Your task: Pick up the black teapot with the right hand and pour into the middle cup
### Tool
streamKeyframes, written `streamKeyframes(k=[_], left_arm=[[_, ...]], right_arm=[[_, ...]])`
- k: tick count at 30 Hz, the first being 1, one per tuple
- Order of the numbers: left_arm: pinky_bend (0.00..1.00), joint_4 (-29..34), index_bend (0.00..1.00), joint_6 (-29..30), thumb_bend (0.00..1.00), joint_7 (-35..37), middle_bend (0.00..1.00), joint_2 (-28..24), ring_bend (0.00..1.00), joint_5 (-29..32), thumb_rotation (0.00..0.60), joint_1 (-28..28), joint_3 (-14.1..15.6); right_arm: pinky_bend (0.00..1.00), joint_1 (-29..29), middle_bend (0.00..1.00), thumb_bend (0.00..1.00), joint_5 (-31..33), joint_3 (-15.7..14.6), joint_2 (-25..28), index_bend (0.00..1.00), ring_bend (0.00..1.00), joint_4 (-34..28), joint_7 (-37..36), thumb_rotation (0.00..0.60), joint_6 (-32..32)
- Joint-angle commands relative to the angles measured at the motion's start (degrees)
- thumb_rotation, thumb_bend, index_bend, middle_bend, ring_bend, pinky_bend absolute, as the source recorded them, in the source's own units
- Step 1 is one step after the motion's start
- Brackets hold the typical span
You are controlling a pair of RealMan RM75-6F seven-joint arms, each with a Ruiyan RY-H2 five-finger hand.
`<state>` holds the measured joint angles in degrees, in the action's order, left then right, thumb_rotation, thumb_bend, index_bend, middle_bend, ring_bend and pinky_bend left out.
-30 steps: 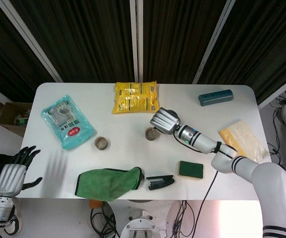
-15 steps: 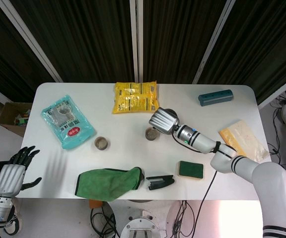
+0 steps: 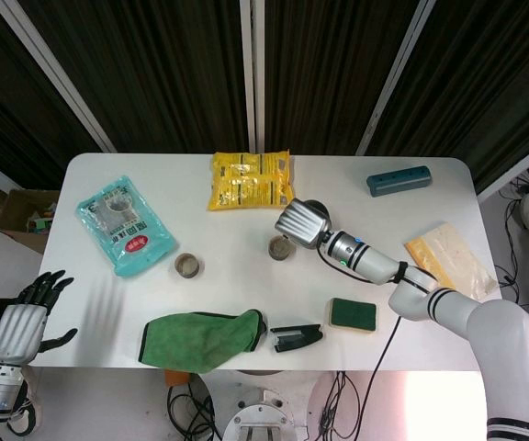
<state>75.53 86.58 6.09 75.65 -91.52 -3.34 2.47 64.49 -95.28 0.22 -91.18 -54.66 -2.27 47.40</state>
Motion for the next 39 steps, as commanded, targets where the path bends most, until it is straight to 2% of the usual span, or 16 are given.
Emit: streamKeyframes(k=[1,8,20,39], left_arm=[[0.22,0.0,0.17,0.0,0.13,0.0,0.09,0.0,0.07,0.0,0.6,0.0,0.0],[0.22,-0.1,0.17,0.0,0.13,0.2,0.09,0.0,0.07,0.0,0.6,0.0,0.0],[0.22,-0.4,0.17,-0.1,0.13,0.4,0.09,0.0,0.07,0.2,0.6,0.1,0.0],[0.22,-0.4,0.17,0.0,0.13,0.4,0.09,0.1,0.07,0.1,0.6,0.0,0.0]], right_arm=[[0.77,0.0,1.0,0.33,0.1,0.0,0.0,1.0,0.98,0.0,0.0,0.6,0.0],[0.77,-0.1,1.0,0.33,0.3,0.0,-0.3,1.0,0.98,0.0,-0.1,0.6,-0.2],[0.77,-1.3,1.0,0.33,2.0,0.5,-1.6,1.0,0.98,0.8,-5.0,0.6,0.2],[0.77,-3.0,1.0,0.32,4.1,3.4,-0.4,1.0,0.98,-1.1,-13.5,0.6,4.1]])
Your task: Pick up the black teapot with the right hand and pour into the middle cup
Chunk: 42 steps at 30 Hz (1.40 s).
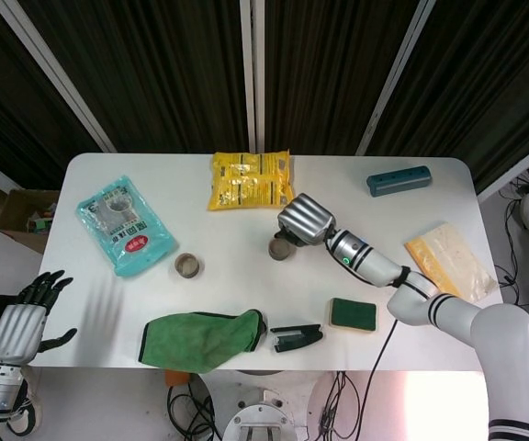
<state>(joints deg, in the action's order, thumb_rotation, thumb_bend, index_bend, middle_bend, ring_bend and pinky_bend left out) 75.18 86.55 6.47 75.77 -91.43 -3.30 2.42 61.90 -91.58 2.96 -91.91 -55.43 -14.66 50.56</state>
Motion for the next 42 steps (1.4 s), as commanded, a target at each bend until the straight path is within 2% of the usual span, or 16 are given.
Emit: streamKeyframes(k=[1,11,23,32,42], left_arm=[[0.22,0.0,0.17,0.0,0.13,0.0,0.09,0.0,0.07,0.0,0.6,0.0,0.0],[0.22,0.5,0.17,-0.1,0.13,-0.5,0.09,-0.1,0.07,-0.2,0.6,-0.2,0.0],[0.22,1.0,0.17,-0.9,0.13,-1.4,0.09,0.4,0.07,-0.9,0.6,-1.0,0.1],[0.22,1.2,0.17,-1.1,0.13,-1.9,0.09,0.5,0.07,-0.9,0.6,-1.1,0.3],[0.22,1.7,0.17,-1.3,0.13,-2.5,0.09,0.2,0.07,-0.6,0.6,-1.2,0.3]], right_arm=[[0.77,-0.5,1.0,0.32,0.6,0.9,0.5,1.0,0.98,-0.5,-1.7,0.6,1.3],[0.77,-4.1,1.0,0.32,1.9,1.7,4.0,1.0,0.98,-3.7,-6.0,0.6,5.4],[0.77,-12.3,1.0,0.32,2.3,-1.4,8.8,1.0,0.98,-6.8,-9.0,0.6,10.4],[0.77,-17.3,1.0,0.32,2.2,-3.8,6.9,1.0,0.98,-2.8,-12.9,0.6,11.8],[0.77,-19.7,1.0,0.32,0.2,-5.3,1.5,1.0,0.98,5.5,-16.2,0.6,12.8]])
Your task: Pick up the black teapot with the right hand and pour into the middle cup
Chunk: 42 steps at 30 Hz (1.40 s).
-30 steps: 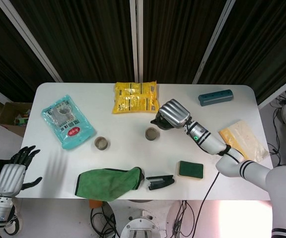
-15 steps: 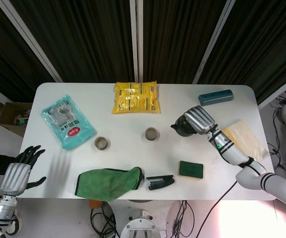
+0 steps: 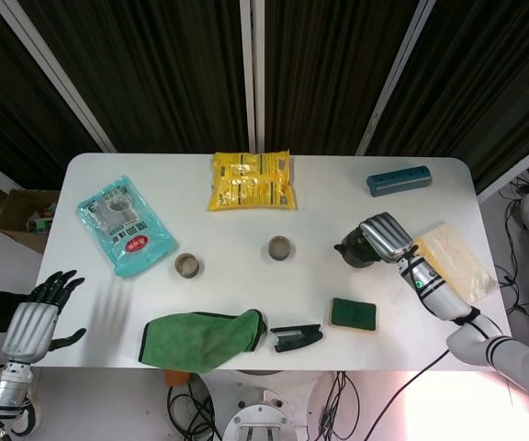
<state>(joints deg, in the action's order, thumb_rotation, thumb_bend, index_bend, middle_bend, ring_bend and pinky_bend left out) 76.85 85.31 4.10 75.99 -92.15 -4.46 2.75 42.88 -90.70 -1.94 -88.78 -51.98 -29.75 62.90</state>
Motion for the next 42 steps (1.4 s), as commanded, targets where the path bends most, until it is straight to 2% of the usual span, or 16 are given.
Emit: streamKeyframes(k=[1,19,37,42], left_arm=[[0.22,0.1,0.17,-0.2,0.13,-0.1,0.09,-0.1,0.07,0.2,0.6,0.0,0.0],[0.22,-0.1,0.17,-0.8,0.13,0.0,0.09,-0.1,0.07,0.6,0.6,-0.2,0.0],[0.22,-0.1,0.18,-1.5,0.13,-0.2,0.09,-0.1,0.07,0.8,0.6,-0.5,0.1],[0.22,0.1,0.18,-1.5,0.13,-0.3,0.09,-0.2,0.07,0.8,0.6,-0.6,0.1]], right_arm=[[0.77,-0.8,1.0,0.33,-0.8,-0.5,-2.1,1.0,0.98,2.7,-1.6,0.6,0.6],[0.77,-2.5,1.0,0.33,-2.2,-0.9,-8.7,1.0,0.98,13.3,-7.2,0.6,1.2],[0.77,-2.9,1.0,0.29,-2.4,-0.7,-10.7,1.0,0.98,16.4,-10.7,0.6,0.7],[0.77,-2.9,1.0,0.23,-2.4,-0.6,-11.1,1.0,0.98,16.9,-11.0,0.6,0.8]])
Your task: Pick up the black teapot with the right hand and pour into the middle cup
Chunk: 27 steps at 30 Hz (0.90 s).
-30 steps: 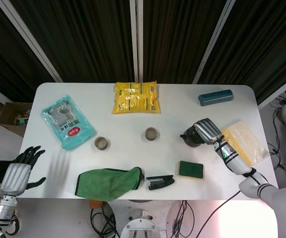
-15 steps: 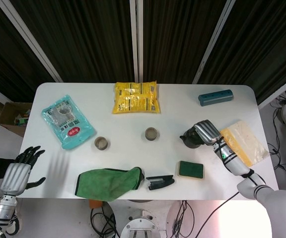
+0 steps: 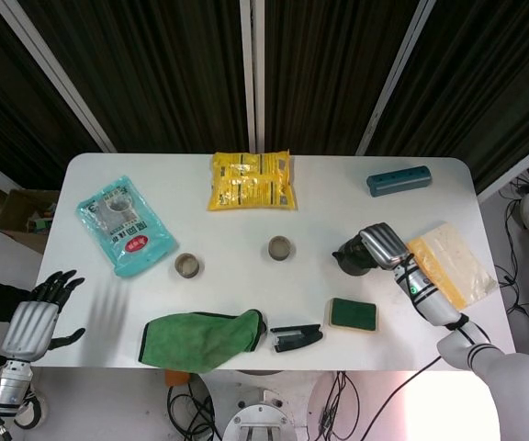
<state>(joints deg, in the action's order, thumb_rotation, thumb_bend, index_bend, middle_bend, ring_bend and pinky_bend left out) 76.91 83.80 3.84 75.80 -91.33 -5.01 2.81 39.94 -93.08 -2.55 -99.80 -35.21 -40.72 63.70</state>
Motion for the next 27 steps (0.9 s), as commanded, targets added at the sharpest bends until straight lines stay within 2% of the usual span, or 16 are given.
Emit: streamKeyframes(k=[1,11,17,23,27], left_arm=[[0.22,0.1,0.18,0.0,0.13,0.0,0.09,0.0,0.07,0.0,0.6,0.0,0.0],[0.22,0.4,0.18,0.0,0.13,-0.4,0.09,-0.2,0.07,0.0,0.6,-0.1,0.0],[0.22,0.4,0.18,0.0,0.13,-0.4,0.09,-0.2,0.07,0.1,0.6,0.0,0.0],[0.22,0.6,0.18,0.1,0.13,-0.5,0.09,-0.3,0.07,0.0,0.6,-0.1,0.0],[0.22,0.6,0.18,0.0,0.13,-0.3,0.09,-0.2,0.07,0.0,0.6,-0.1,0.0]], right_arm=[[0.77,0.0,1.0,0.22,-0.1,0.0,-0.2,1.0,0.98,0.2,-0.1,0.6,0.0],[0.74,-0.3,1.0,0.15,0.2,0.5,-0.9,1.0,0.96,0.9,0.6,0.6,0.6],[0.62,-0.6,0.99,0.13,0.3,0.7,-1.3,1.0,0.86,1.4,0.8,0.565,1.1],[0.56,-0.8,0.95,0.12,0.5,1.0,-1.5,0.93,0.81,1.8,1.1,0.539,1.2],[0.52,-0.9,0.9,0.12,0.8,1.5,-1.8,0.87,0.75,2.2,2.4,0.48,1.7]])
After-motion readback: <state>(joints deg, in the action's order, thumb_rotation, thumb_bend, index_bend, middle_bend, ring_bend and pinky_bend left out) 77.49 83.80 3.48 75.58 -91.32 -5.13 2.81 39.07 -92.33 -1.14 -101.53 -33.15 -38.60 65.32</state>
